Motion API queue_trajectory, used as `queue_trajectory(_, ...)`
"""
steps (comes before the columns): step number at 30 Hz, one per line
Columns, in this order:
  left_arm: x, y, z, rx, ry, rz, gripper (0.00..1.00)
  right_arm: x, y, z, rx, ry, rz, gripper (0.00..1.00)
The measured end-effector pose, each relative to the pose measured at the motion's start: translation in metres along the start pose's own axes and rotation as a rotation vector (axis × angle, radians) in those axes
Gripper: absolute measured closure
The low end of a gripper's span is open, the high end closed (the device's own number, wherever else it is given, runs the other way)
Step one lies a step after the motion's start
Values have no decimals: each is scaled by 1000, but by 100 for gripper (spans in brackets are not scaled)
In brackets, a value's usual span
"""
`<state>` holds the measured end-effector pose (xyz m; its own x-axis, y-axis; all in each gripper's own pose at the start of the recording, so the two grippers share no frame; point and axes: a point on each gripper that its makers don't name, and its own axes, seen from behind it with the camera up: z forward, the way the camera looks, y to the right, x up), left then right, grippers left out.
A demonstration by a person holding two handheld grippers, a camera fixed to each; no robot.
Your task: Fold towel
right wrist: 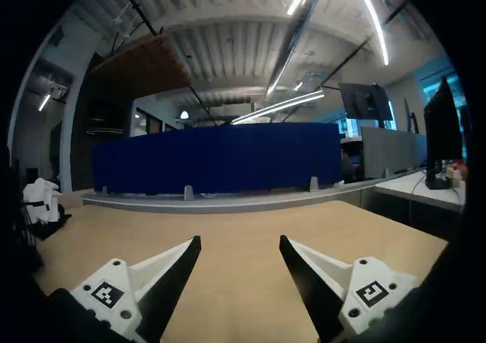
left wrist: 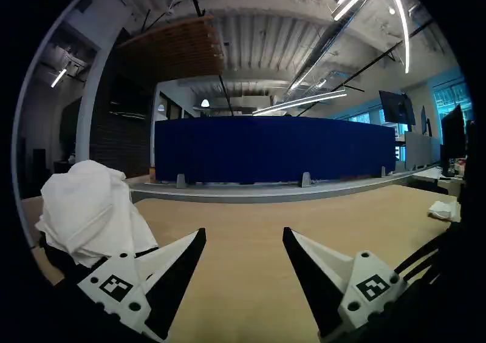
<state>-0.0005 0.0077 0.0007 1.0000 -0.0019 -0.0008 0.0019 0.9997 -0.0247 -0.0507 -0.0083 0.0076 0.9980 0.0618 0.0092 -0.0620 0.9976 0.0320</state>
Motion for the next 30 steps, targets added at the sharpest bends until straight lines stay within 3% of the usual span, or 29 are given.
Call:
queue_trajectory(11, -1, 0, 0, 0, 0, 0, 6, -5, -1, 1, -19, 3, -57, 0)
queue_trajectory(30, 0, 0, 1, 0, 0, 0, 6, -8, 0, 1, -18, 0, -58, 0)
